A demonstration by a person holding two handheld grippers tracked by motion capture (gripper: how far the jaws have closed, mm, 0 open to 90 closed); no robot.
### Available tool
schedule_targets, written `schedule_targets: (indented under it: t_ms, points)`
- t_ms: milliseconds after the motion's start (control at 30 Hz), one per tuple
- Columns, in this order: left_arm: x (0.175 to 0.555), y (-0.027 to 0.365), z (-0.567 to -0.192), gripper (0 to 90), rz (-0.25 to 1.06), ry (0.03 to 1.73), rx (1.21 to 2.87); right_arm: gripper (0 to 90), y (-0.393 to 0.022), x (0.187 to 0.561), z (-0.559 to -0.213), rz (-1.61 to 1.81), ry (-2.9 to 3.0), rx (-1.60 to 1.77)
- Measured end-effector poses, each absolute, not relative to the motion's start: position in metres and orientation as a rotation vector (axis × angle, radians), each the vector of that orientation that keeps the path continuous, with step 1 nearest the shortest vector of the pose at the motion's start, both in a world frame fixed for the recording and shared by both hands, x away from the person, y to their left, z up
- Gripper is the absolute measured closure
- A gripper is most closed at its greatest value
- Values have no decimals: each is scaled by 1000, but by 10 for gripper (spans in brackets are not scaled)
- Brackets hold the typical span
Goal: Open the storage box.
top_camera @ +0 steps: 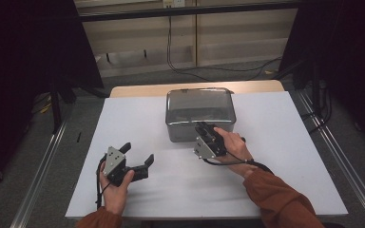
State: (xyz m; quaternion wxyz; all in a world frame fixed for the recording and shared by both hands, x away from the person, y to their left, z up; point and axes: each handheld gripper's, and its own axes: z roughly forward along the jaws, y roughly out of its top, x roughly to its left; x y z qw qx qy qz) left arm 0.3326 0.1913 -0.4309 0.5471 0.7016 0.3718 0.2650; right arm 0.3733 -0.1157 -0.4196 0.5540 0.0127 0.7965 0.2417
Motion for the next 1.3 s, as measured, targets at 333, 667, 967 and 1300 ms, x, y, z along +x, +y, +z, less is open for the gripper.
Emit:
schedule_targets:
  t_ms: [333,667,967,1300]
  points:
    - [356,175,-423,60,594,841,1688,750,-118,373,-415,603,1886,42]
    - [381,160,-423,24,557,794,1715,763,-117,372,-413,618,1879,37]
    - [395,146,-415,42,581,708,1704,771,-117,372,-411,624,1869,34]
    - [417,131,-413,82,610,734,1695,784,-117,372,-405,635,1845,32]
